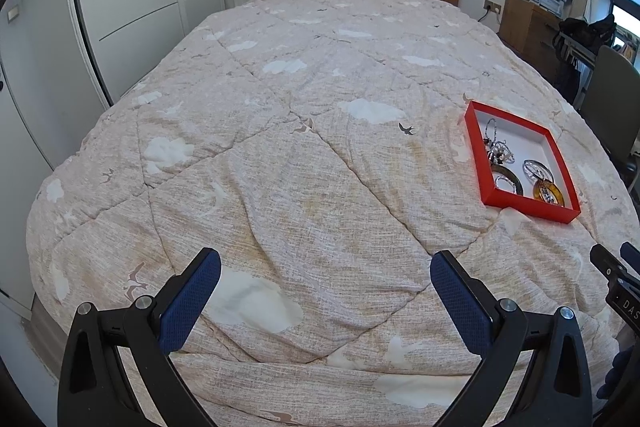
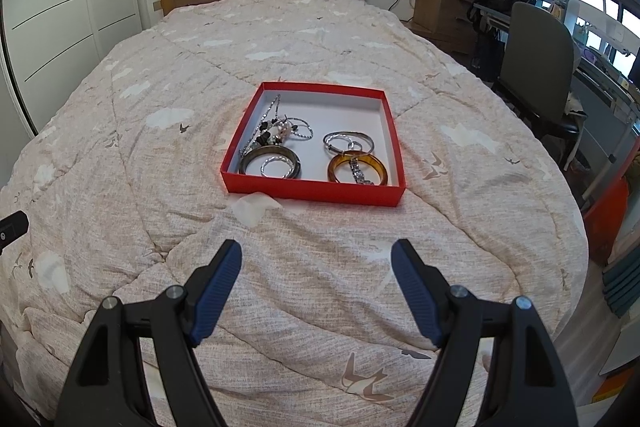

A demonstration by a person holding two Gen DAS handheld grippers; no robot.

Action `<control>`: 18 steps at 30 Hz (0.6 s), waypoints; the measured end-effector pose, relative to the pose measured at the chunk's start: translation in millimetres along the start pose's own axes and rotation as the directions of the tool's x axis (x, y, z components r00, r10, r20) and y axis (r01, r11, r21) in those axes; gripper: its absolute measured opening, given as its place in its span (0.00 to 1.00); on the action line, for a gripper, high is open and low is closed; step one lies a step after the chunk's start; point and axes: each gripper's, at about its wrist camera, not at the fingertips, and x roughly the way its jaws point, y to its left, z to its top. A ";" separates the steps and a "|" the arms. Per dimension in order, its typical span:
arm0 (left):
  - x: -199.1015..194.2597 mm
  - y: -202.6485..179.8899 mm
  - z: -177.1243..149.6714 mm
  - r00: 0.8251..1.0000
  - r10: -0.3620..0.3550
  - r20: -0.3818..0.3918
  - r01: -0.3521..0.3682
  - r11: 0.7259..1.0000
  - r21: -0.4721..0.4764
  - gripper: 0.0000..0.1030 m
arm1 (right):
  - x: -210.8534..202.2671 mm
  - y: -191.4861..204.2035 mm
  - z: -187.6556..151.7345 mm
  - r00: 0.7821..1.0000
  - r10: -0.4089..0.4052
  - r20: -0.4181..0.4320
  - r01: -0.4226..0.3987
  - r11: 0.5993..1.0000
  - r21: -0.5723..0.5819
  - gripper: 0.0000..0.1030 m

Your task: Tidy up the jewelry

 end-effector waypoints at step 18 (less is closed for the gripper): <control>-3.2 -5.2 -0.7 1.000 -0.013 -0.003 0.013 1.000 0.016 1.00 | -0.6 0.9 -0.5 1.000 -0.001 0.001 0.001 1.000 -0.001 0.74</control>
